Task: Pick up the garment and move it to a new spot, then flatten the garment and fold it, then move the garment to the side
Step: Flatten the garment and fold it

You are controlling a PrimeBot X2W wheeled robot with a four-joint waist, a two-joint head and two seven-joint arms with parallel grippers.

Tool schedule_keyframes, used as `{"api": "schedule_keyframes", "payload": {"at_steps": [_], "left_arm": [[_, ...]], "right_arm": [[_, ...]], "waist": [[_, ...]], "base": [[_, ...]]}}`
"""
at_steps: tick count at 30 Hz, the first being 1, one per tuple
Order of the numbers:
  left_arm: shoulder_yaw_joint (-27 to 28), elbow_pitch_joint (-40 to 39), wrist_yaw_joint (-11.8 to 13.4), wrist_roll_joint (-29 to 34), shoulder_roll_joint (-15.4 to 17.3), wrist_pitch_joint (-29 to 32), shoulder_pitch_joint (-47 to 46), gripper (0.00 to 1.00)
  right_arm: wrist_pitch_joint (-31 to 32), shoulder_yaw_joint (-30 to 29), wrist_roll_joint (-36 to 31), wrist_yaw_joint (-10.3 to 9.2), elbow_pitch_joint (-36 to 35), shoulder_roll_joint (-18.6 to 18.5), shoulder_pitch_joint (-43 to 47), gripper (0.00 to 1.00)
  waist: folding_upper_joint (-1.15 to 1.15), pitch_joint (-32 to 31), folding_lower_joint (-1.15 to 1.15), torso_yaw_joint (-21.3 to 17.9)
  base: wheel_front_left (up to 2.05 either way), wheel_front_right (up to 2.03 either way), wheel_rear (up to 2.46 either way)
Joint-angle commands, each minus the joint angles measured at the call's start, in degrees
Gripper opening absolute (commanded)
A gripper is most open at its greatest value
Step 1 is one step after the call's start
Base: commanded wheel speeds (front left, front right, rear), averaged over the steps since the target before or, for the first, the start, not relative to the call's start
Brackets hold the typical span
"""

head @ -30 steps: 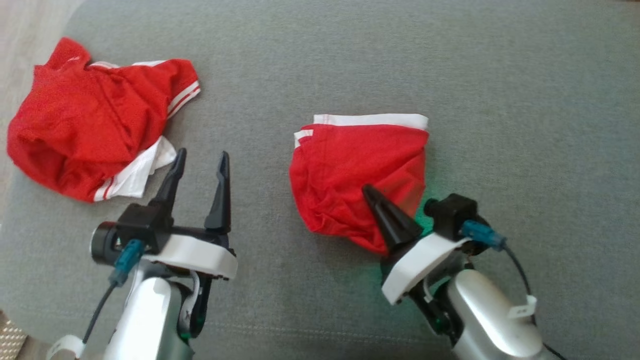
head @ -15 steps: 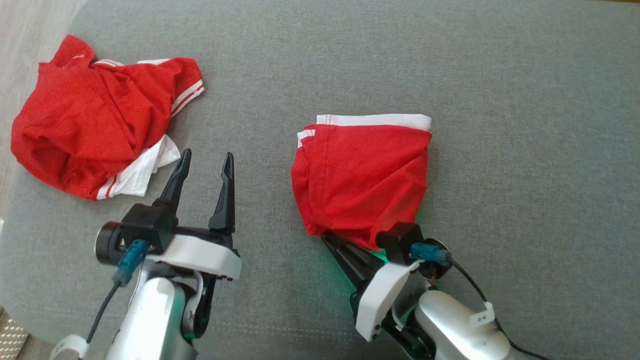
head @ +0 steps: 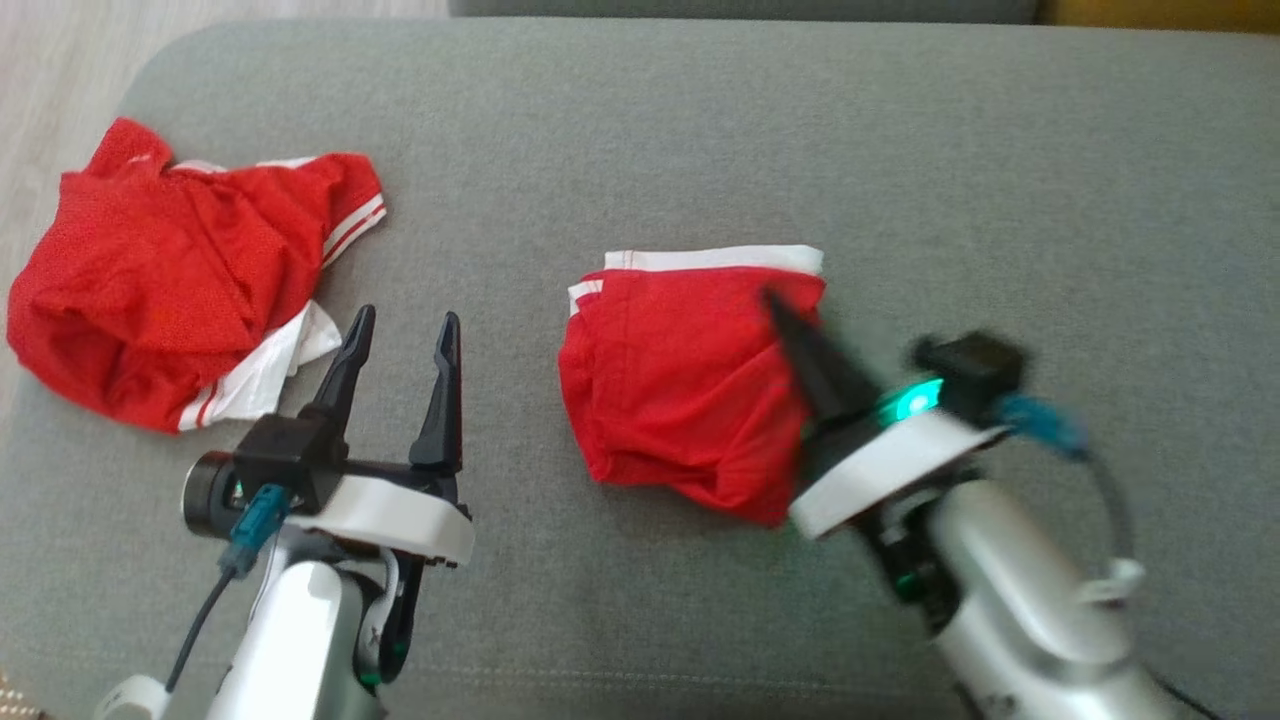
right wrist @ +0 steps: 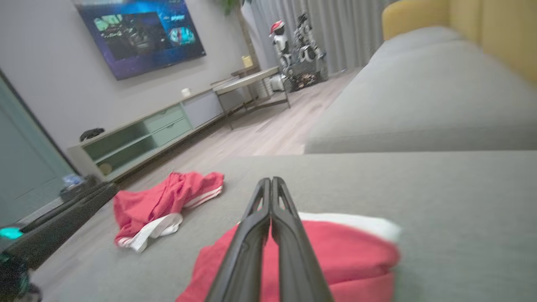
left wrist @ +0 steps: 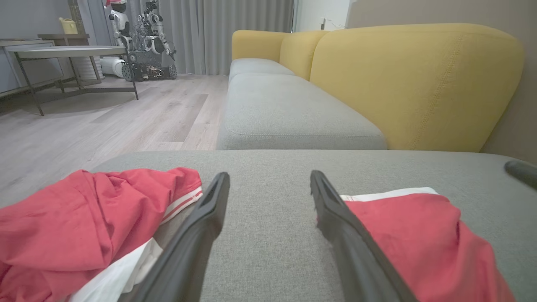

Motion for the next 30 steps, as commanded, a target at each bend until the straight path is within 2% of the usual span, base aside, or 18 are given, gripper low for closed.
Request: {"api": "schedule_keyframes", "payload": {"at_steps": [1,3,4,5,6,10,13,21,30], "left_arm": [[2.47,-1.86,0.31,0.28,1.23,-0.70,-0.38,1.00],[2.54,-2.02,0.42,0.26,1.47,-0.70,-0.13,1.00],[2.54,-2.16,0.45,0.26,1.58,-0.70,-0.02,1.00],[2.50,-2.31,0.47,0.27,1.70,-0.70,0.07,1.00],[2.47,-2.44,0.48,0.29,1.84,-0.69,0.16,1.00],[2.43,-3.06,0.58,0.24,2.40,-0.39,0.50,1.00],[2.55,-3.62,0.76,0.12,2.86,-0.10,1.06,1.00],[2.33,-5.13,0.85,0.04,4.41,1.12,3.77,1.00],[1.79,-6.93,1.21,-0.51,5.35,2.32,8.51,1.00]], "right_arm": [[-0.46,-1.82,-1.12,-0.04,-3.18,-0.21,0.89,0.00],[-0.02,-7.04,-3.22,-0.04,-5.41,-0.58,2.45,0.00],[0.31,-9.66,-4.47,-0.04,-6.48,-0.66,3.29,0.30],[0.53,-12.27,-5.97,-0.04,-7.58,-0.70,4.11,0.76],[0.90,-14.63,-7.23,-0.04,-8.61,-0.60,4.97,1.00],[2.80,-22.11,-11.91,-0.04,-12.63,0.11,8.39,1.00],[4.27,-25.08,-14.36,-0.04,-15.48,0.61,10.62,1.00],[7.93,-28.85,-18.30,-0.04,-20.23,1.35,16.43,1.00],[10.23,-30.22,-18.11,-0.04,-22.95,1.68,22.23,1.00]], "waist": [[0.00,-0.57,0.00,-0.49],[0.00,-0.94,0.00,-0.86],[0.00,-1.09,0.00,-1.03],[0.00,-1.20,0.00,-1.15],[0.00,-1.31,0.00,-1.29],[0.00,-1.83,0.00,-1.73],[0.00,-2.50,0.00,-2.26],[0.00,-4.84,0.00,-3.30],[0.00,-8.53,0.00,-3.64]], "base": [[0.00,0.00,0.00],[0.00,0.00,0.00],[0.00,0.00,0.00],[0.00,0.00,0.00],[0.00,0.00,0.00],[0.00,0.00,0.00],[0.00,0.00,0.00],[0.00,0.00,0.00],[0.00,0.00,0.00]]}}
